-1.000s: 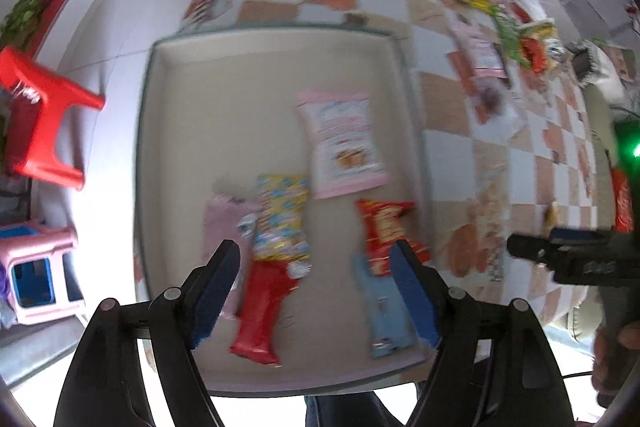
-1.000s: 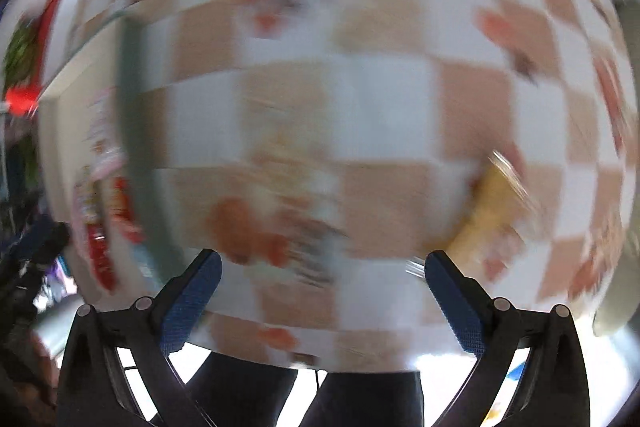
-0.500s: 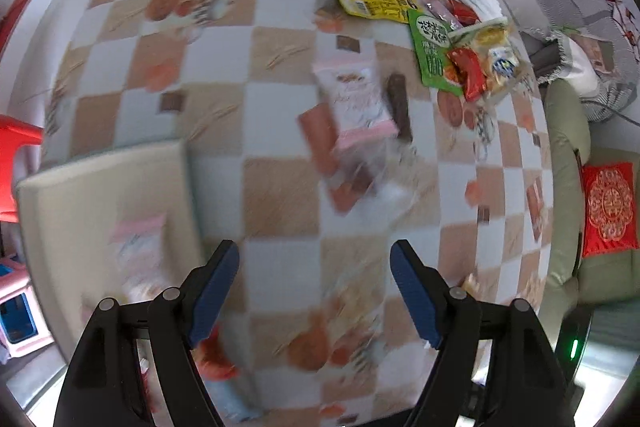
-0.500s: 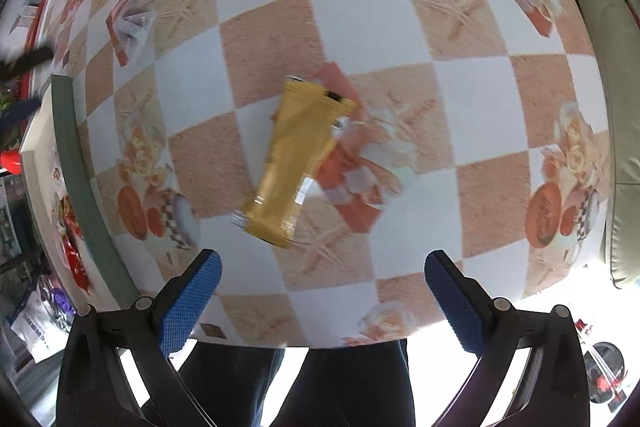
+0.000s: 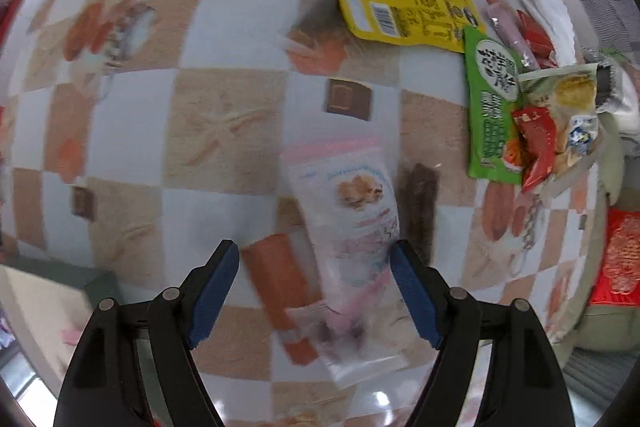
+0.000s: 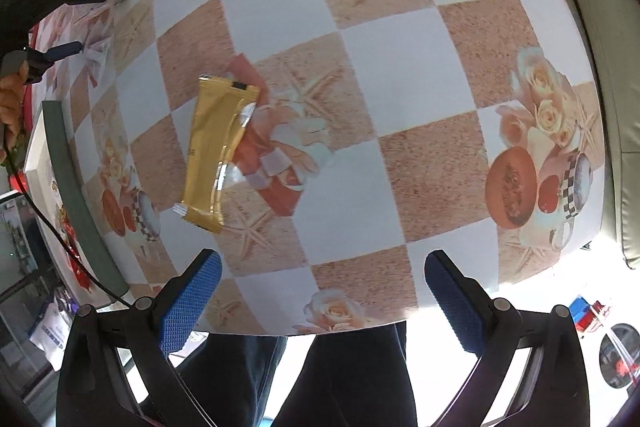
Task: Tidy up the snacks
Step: 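Grasp a second Crispy Cranberry bag with left tool while right tool approaches the gold packet, then close right tool on the gold packet while left tool holds the cranberry bag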
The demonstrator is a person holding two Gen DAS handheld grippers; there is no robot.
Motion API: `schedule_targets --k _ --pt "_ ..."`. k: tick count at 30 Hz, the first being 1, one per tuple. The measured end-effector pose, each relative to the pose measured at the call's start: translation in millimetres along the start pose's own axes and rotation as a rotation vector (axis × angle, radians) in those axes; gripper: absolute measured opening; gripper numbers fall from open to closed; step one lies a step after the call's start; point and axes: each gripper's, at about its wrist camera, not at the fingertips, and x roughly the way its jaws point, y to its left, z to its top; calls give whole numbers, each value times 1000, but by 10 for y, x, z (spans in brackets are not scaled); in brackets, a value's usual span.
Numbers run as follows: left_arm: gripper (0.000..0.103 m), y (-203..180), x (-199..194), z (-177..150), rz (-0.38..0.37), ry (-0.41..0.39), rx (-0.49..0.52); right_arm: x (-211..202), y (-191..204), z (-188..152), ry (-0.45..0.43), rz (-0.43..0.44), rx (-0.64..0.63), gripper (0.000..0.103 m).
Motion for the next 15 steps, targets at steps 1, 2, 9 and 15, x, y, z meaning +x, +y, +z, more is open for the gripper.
schedule_targets --k 1,2,9,15 --pt "81 -32 2 8 11 -8 8 -36 -97 33 4 0 1 102" --pt "81 -59 7 9 20 -11 23 -69 -219 62 7 0 3 102" --pt "46 -244 -8 -137 85 -55 181 -73 -41 132 5 -7 -9 102" --pt "46 -221 34 -745 67 -72 237 -46 104 128 14 -9 -34 102"
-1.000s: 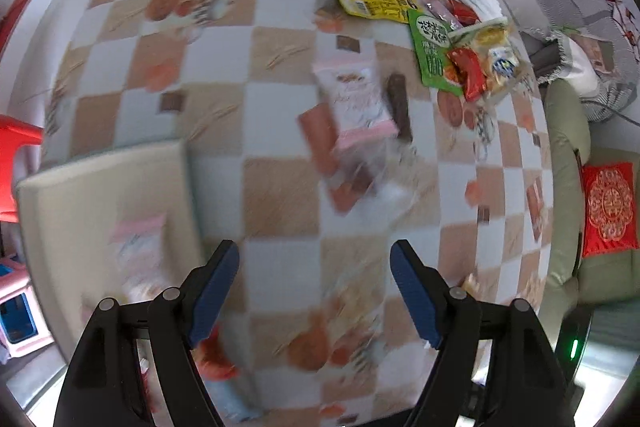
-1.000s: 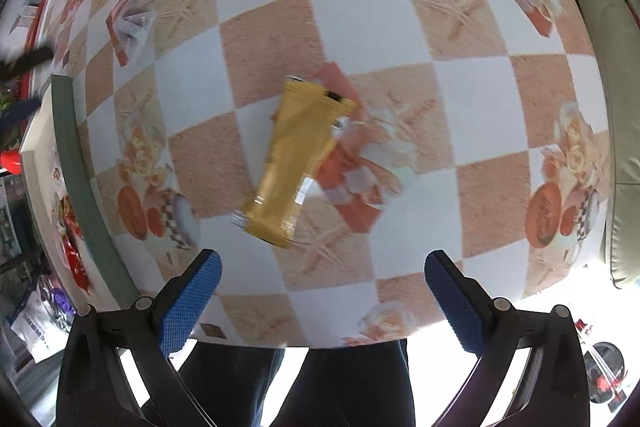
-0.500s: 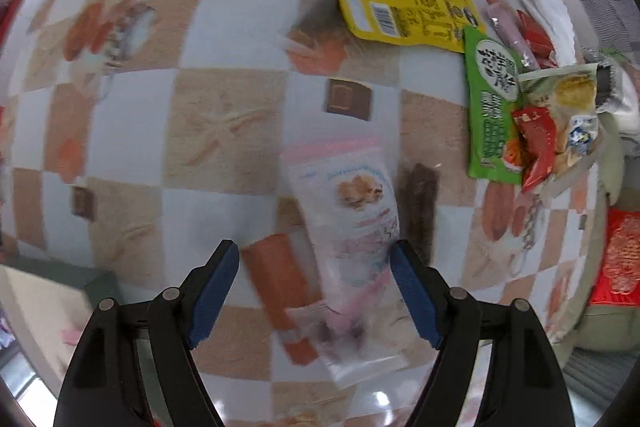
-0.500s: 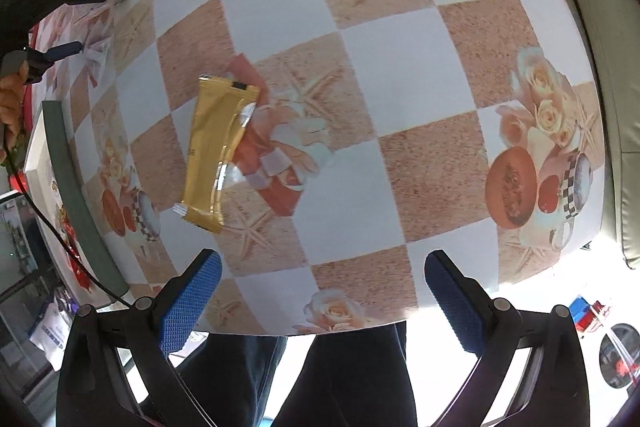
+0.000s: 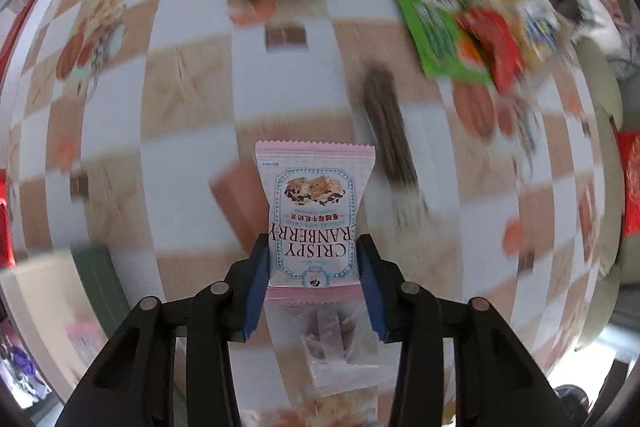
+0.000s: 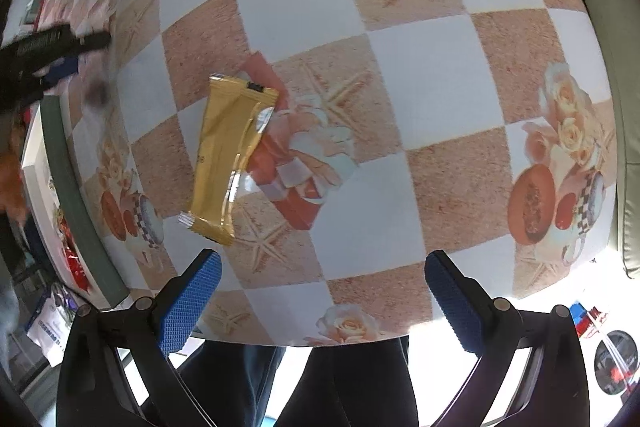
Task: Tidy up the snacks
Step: 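Close right tool on the gold packet while left tool holds the cranberry bag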
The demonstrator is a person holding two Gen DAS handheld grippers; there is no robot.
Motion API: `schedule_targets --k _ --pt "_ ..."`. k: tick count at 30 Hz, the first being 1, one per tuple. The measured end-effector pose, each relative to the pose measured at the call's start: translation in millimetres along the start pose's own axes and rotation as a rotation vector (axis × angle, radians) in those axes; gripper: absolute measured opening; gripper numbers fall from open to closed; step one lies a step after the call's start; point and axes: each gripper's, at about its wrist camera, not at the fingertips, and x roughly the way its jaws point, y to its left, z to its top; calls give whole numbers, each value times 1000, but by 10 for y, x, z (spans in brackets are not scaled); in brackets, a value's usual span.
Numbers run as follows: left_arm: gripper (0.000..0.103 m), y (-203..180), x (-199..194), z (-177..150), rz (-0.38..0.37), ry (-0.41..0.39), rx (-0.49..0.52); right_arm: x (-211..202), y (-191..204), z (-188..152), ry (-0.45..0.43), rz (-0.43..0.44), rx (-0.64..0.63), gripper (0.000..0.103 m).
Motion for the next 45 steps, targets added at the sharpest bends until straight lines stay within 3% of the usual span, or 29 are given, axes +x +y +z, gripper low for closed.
schedule_targets --k 7,13,16,20,25,31,33,34,36,37,43,45 --pt "46 -93 -12 -592 -52 14 52 50 147 101 24 -15 -27 102" --pt "46 -175 7 -790 -6 6 88 76 284 284 -3 -44 11 102" --pt "47 -354 38 -698 26 1 119 100 367 452 -11 -67 24 102" --pt "47 -426 53 -690 50 -1 143 248 528 560 12 -178 -31 103" --pt "47 -440 47 -688 51 2 141 223 532 540 -34 -168 -3 103" --pt "47 -366 47 -599 45 13 132 246 593 536 9 -186 -85 102" --pt "47 -270 -41 -568 30 9 124 213 616 478 -11 -196 -111 93" --pt "47 -260 -84 -576 25 -2 123 169 636 455 -26 -200 -131 82" --pt "46 -242 -173 -583 20 -19 121 84 691 388 -58 -207 -178 49" --pt "46 -191 -245 -595 11 -30 115 65 716 365 -66 -208 -197 26" --pt "46 -17 -580 -664 -42 -91 62 -103 541 378 -82 -11 -111 25" --pt "33 49 -680 -698 -61 -108 49 -203 493 380 -101 27 -98 25"
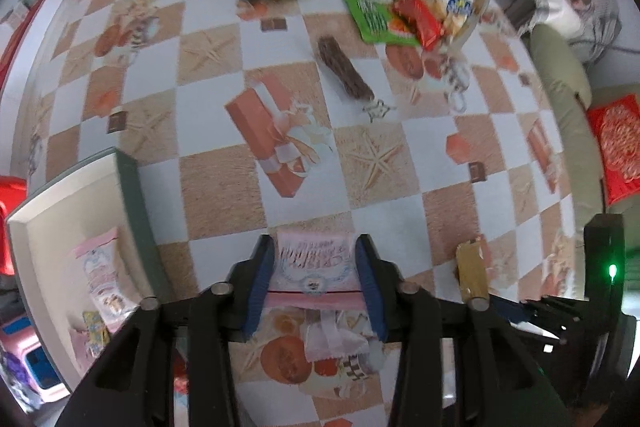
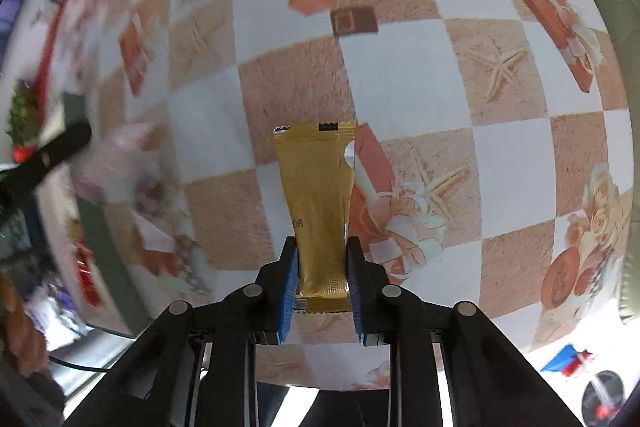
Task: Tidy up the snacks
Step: 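Close right tool on the gold packet while left tool holds the cranberry bag, then carry the cranberry bag and gold packet over the white tray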
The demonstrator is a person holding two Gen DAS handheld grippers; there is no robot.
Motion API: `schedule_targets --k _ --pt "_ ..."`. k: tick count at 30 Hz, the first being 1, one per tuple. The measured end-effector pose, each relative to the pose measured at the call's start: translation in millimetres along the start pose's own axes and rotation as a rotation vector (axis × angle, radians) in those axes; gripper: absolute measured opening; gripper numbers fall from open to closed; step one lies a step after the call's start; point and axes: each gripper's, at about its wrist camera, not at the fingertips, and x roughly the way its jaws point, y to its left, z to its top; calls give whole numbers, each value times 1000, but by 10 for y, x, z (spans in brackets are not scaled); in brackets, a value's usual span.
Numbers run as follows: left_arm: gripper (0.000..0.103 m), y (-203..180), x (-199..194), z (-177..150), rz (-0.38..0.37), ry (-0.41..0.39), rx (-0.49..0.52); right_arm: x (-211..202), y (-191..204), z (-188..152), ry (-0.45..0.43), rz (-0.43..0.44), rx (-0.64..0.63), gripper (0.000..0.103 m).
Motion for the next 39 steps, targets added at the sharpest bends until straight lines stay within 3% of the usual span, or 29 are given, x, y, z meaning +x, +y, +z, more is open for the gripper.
schedule_targets --k 7,14,19,22,26,27,28,30,39 --pt "33 291 -347 -287 -24 -29 -43 -179 -20 -59 -21 -3 -3 25" --pt "34 458 -272 -354 -43 -1 -64 -155 87 -129 -14 -17 -26 25" --pt "69 384 11 -197 23 39 -13 -105 112 -210 -20 -4 -24 25" --pt "77 301 254 -96 45 95 43 -133 75 -243 -21 9 -14 25" --pt "76 299 638 -65 112 193 70 -215 23 -291 -34 26 -5 25" --pt "62 304 607 -60 111 165 65 -235 23 -300 -39 30 -3 25" --pt "42 301 570 -52 96 149 66 -249 26 -303 -43 34 -1 25" --pt "43 308 493 -47 36 150 52 -269 27 -286 -42 37 -2 25" --pt "43 383 -18 -263 18 35 -17 -302 352 -237 -42 47 -70 25"
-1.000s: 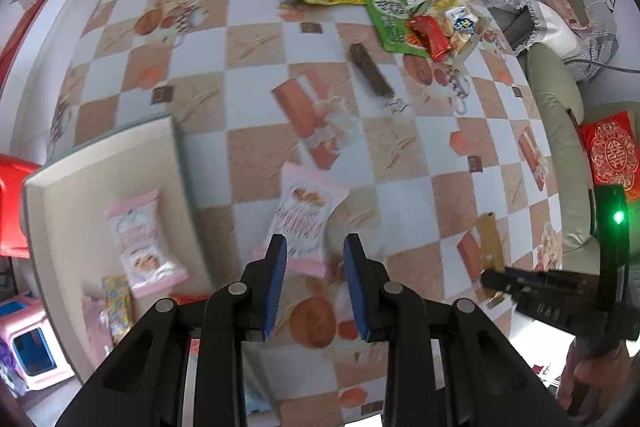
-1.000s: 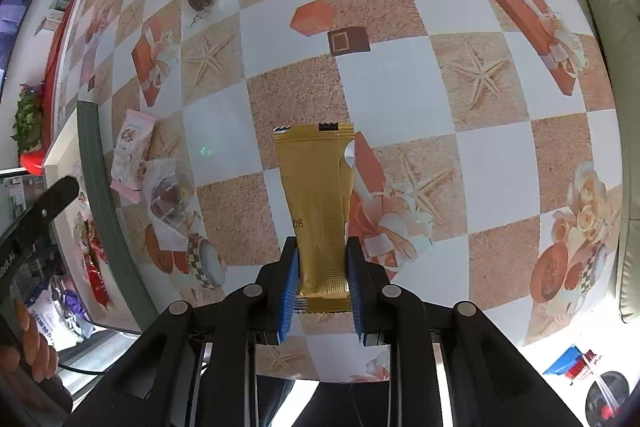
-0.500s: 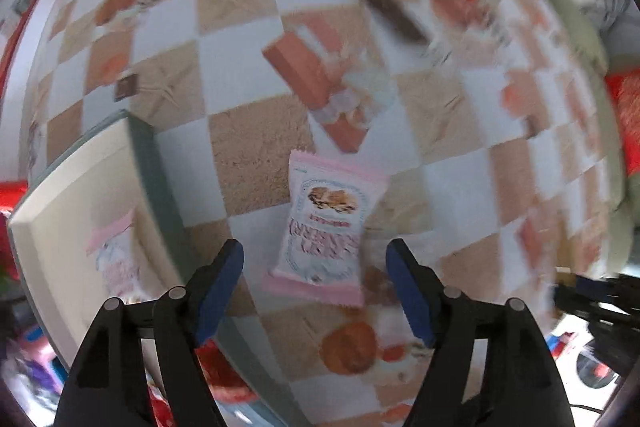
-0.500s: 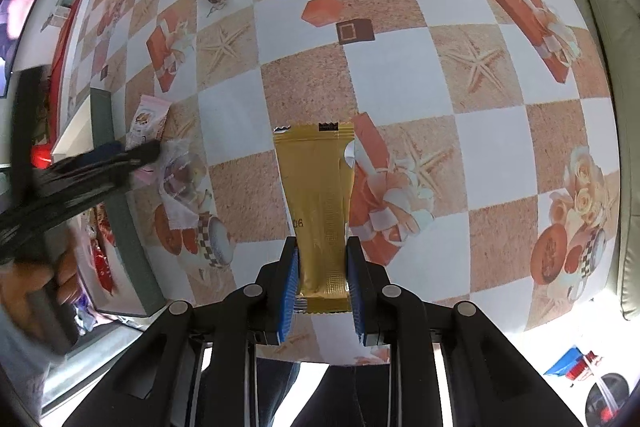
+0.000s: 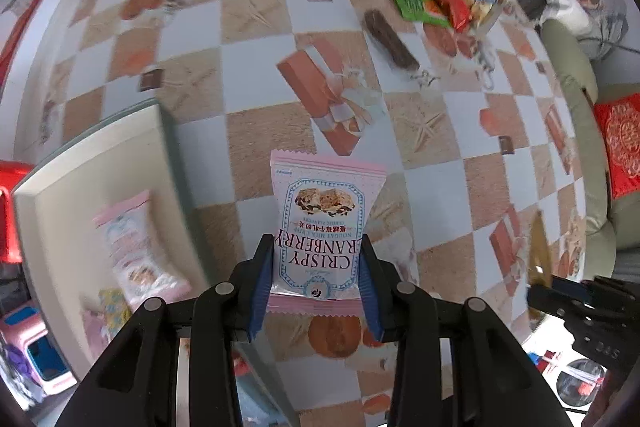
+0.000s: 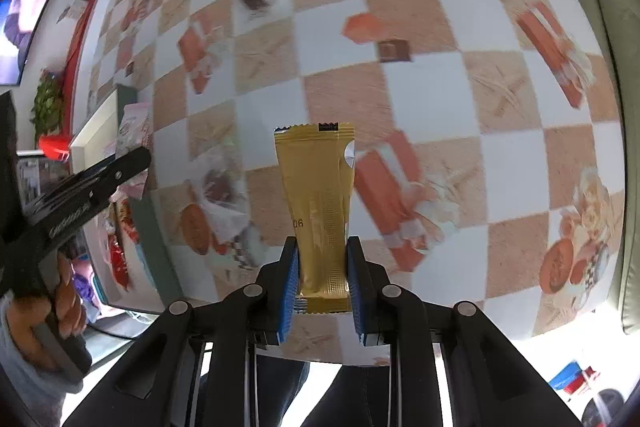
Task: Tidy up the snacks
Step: 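Carry the cranberry bag and gold packet over the white tray, then open both tools to drop the cranberry bag and gold packet in the tray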
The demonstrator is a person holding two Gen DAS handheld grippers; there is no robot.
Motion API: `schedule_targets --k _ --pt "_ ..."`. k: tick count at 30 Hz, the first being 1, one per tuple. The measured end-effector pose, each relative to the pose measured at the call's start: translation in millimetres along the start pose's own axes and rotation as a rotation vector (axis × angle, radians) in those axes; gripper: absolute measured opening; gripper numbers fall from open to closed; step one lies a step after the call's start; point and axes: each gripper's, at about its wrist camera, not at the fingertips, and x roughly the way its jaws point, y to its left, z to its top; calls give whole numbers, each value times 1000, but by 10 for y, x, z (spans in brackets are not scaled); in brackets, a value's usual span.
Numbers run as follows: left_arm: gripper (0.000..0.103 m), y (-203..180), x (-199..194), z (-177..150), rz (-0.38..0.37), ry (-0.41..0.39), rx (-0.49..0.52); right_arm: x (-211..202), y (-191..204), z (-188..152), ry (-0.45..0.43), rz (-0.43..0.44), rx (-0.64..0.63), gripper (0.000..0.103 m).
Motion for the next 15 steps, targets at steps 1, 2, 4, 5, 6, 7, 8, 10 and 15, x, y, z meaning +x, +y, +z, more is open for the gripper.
schedule_targets --k 1,2,4,5,6,7,8,10,15 --pt "43 27 -64 -37 -1 -13 -12 3 67 17 2 0 -16 25" --pt "43 67 -134 -83 -4 -27 -27 6 135 34 3 0 -31 25" --pt "43 180 -256 -169 -8 -51 -55 13 274 63 5 2 -62 25" --pt "43 247 -308 -221 -7 -61 -69 19 355 77 6 3 -79 25" --pt "43 282 -347 -248 -3 -69 -80 25 426 89 8 4 -94 25" --pt "43 374 -394 -305 6 -79 -97 36 519 102 11 6 -113 25" --pt "43 438 -421 -345 14 -84 -110 47 594 108 13 8 -129 25" --pt "43 621 -465 -423 39 -90 -145 73 758 112 20 11 -165 25" --pt "43 1047 -465 -606 79 -81 -230 178 1233 108 47 11 -270 25"
